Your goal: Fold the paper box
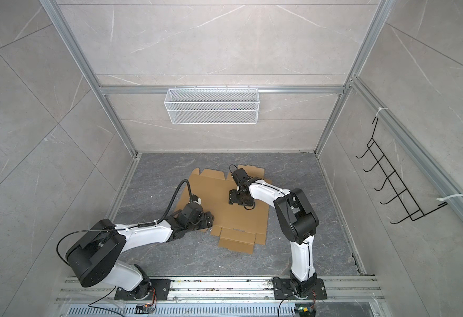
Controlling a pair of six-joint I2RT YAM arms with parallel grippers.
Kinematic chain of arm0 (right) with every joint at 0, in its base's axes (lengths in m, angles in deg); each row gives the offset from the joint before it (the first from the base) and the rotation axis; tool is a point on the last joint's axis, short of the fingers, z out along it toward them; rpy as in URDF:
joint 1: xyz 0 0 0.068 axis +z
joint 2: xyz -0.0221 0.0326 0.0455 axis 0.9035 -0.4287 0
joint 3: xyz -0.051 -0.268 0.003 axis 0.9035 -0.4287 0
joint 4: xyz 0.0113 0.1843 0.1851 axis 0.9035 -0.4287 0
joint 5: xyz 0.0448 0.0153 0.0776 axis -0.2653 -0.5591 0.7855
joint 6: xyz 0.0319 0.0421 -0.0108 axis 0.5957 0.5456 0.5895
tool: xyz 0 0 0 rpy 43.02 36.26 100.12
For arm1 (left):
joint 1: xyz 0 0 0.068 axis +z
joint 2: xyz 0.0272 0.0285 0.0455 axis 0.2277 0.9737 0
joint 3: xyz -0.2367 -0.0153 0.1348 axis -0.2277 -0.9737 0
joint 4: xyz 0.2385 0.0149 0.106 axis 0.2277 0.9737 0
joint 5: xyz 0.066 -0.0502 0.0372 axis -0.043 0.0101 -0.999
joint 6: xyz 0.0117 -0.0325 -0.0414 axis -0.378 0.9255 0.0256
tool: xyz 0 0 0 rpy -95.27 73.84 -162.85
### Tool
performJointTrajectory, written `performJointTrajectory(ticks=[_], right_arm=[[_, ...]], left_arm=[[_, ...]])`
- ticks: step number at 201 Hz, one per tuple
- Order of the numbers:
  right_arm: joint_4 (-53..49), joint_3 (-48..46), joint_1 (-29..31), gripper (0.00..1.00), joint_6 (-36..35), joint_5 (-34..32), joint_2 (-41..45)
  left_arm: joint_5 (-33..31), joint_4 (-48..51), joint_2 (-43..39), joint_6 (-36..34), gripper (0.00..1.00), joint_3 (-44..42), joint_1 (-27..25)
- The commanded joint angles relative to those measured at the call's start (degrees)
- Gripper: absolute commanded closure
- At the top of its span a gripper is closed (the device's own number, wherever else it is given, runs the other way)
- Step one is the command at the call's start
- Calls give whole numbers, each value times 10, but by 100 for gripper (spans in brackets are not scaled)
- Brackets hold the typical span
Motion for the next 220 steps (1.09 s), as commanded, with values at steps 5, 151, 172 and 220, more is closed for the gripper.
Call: performJointTrajectory(ticks=[5,151,172,220], right_arm=[[22,-12,-31,25,-6,80,52],[90,-325,-295,43,9,189,245],[122,-330,-295,44,8,205,227],[177,-343,-295,46,3,239,192]], left_arm=[[-29,66,-77,-22,23,25,-4],[195,78,126,-185,32,245,150],[195,70,124,-182,32,224,154],[195,50,120,-170,32,180,158]])
